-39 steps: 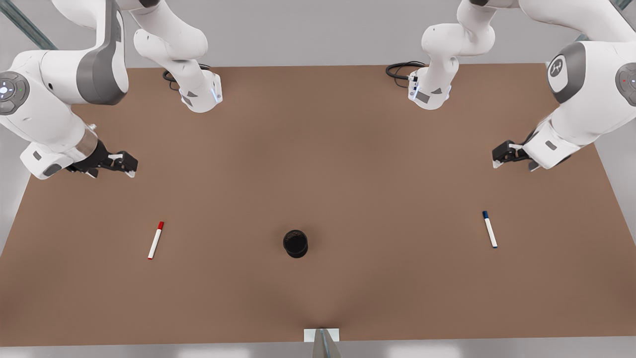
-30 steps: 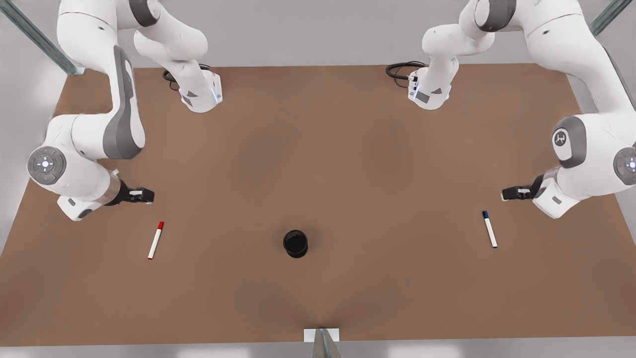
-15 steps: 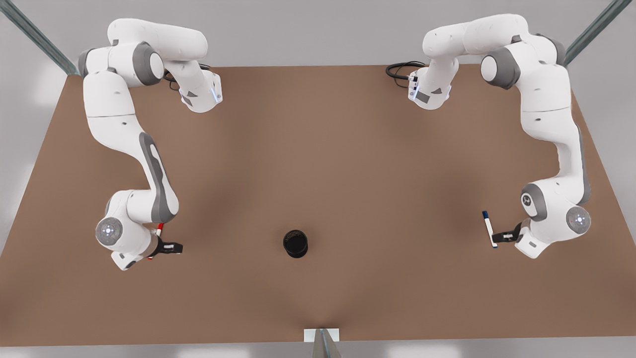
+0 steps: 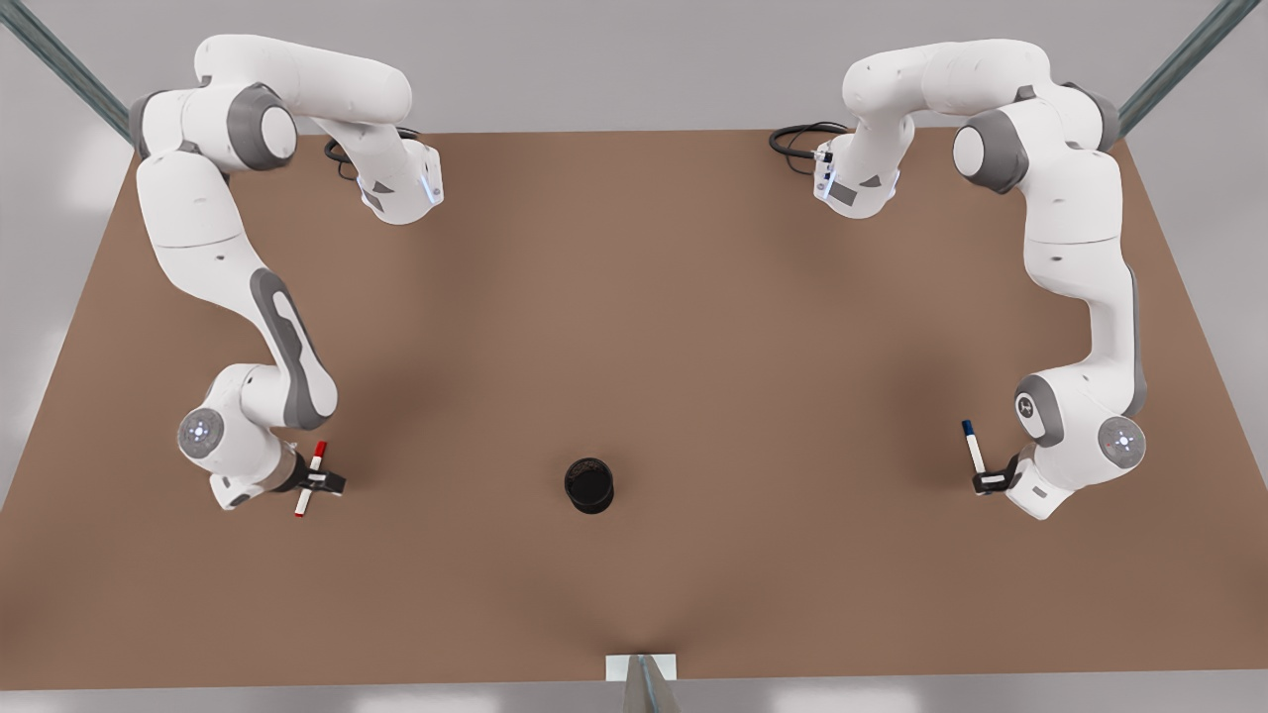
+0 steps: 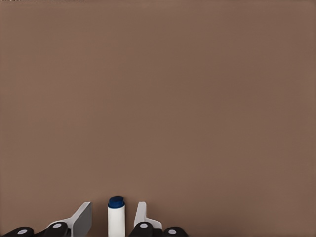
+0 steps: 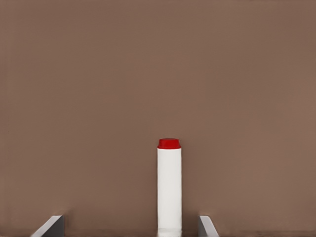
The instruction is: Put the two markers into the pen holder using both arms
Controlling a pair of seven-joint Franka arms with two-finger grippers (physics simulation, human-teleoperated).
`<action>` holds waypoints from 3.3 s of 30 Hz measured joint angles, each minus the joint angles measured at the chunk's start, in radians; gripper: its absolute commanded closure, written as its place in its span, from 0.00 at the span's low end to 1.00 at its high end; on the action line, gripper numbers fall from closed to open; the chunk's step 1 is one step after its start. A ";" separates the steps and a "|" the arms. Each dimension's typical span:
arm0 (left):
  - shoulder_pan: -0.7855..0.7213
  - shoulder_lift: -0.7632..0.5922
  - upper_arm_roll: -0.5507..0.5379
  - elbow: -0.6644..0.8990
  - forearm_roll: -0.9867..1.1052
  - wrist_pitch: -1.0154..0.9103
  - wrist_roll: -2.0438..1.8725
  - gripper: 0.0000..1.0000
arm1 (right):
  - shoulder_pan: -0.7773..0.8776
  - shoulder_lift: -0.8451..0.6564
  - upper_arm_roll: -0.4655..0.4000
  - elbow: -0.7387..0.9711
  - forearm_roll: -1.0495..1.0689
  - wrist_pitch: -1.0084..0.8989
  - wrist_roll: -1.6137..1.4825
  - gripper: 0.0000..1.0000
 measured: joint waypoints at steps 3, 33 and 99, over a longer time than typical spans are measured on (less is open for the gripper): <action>-0.001 -0.001 0.000 0.000 0.001 0.004 0.004 0.56 | -0.003 -0.026 0.005 -0.037 -0.001 0.022 -0.001 0.00; -0.020 0.003 -0.001 0.008 0.015 0.010 -0.001 0.79 | -0.030 -0.007 0.004 -0.047 -0.147 0.117 -0.051 0.59; -0.097 -0.315 -0.368 0.283 -0.050 -0.058 -0.274 0.00 | 0.615 0.013 0.050 0.292 -0.150 0.511 0.122 0.79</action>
